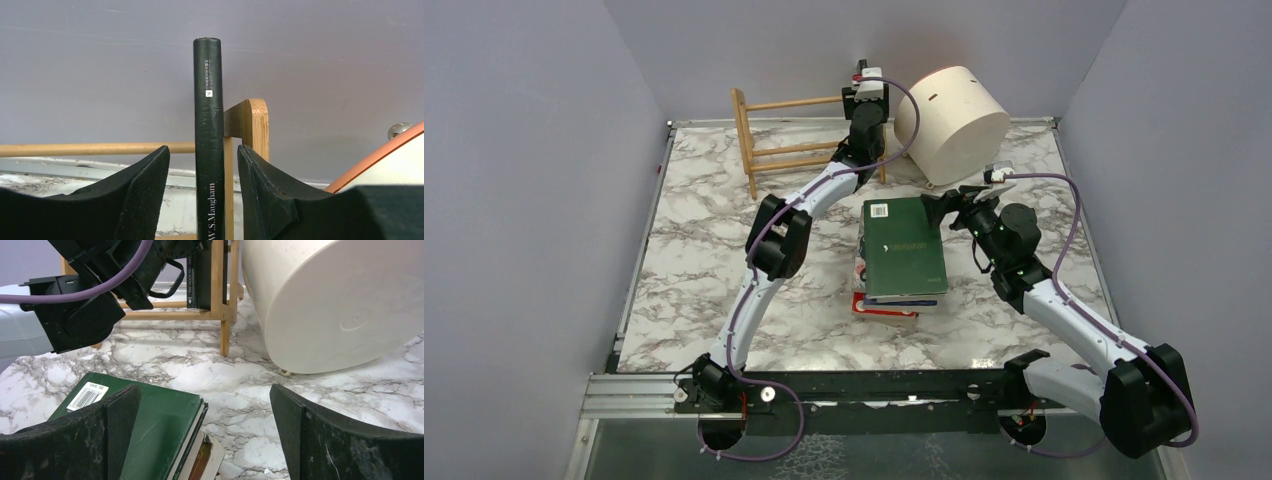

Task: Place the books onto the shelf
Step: Place the book on the shelf.

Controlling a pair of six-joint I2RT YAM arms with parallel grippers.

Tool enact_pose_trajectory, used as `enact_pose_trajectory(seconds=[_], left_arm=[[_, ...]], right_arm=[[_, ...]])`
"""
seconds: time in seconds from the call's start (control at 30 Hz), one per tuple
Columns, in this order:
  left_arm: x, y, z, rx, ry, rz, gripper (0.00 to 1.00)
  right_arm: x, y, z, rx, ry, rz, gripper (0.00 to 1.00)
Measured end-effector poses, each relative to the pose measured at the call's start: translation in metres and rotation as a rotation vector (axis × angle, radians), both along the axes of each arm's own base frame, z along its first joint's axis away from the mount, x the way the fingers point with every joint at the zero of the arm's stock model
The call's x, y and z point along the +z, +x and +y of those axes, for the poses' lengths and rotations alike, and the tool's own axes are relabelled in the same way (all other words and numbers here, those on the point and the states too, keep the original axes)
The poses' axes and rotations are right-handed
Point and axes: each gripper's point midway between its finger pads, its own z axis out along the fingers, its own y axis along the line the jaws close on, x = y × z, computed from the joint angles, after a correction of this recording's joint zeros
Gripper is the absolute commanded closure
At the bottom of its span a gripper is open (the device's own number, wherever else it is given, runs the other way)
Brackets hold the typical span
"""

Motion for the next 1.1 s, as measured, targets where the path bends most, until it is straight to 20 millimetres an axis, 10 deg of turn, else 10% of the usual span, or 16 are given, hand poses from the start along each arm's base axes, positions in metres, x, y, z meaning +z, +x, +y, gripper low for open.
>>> enact_pose_trajectory(seconds=[0.6,1.1], left_arm=[[0.004,-0.002,-0.001,-0.004,-0.002,-0.005,0.51],[0.046,-0.026,-0.015,-0.047,-0.005,-0.042,0.49]], right_arm=[[0.005,-0.002,-0.001,-0.001,0.005,-0.012,0.00],[0.011,-0.004,-0.002,-0.001,0.012,-0.028,0.00]])
